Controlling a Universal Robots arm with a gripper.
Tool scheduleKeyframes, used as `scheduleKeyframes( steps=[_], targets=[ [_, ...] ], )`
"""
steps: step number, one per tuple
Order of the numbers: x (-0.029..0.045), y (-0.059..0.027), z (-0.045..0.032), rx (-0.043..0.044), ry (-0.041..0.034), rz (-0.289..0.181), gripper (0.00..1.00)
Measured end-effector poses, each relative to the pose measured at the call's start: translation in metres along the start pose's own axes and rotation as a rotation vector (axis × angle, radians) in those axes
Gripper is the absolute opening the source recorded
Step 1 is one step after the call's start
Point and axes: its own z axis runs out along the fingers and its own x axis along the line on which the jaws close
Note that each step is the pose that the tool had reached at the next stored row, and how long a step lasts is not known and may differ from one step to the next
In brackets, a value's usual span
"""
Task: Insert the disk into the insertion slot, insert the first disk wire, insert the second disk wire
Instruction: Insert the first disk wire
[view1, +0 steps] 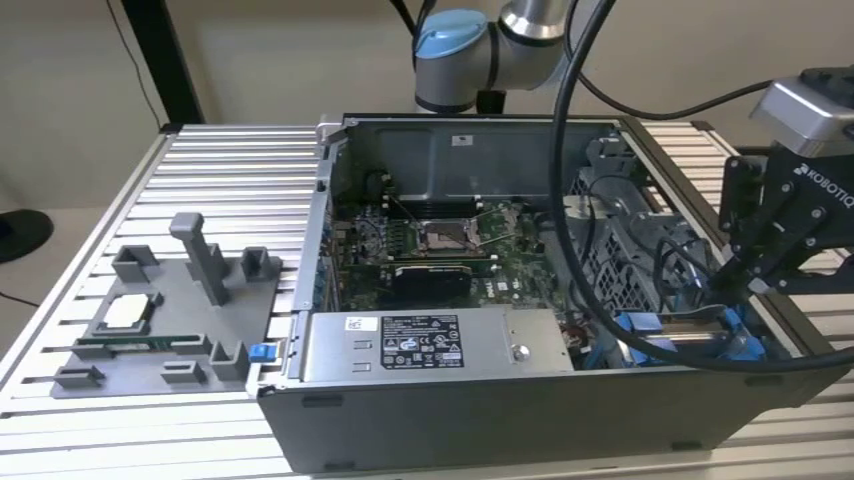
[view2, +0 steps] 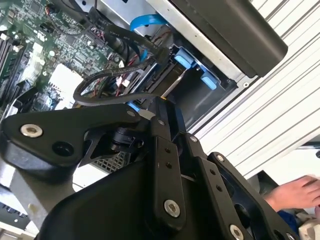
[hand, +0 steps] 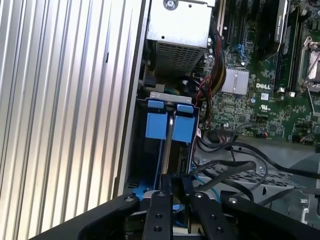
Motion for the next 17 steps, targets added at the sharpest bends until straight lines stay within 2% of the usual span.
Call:
scheduleKeyframes(
  steps=[2,9,15,17],
  targets=[
    [0.0001,-0.0001,-0.0001,-0.0027,-0.0002,0.000,0.00],
    [0.0001,-0.0002,0.0009,-0.0032,-0.0005,0.000,0.00],
    [0.0004,-0.0022,0.0055,-0.0019,-0.0015,0.000,0.00],
    [0.0006,-0.0031,0.0073,0.0017,-0.0010,-0.001,0.00]
  ],
)
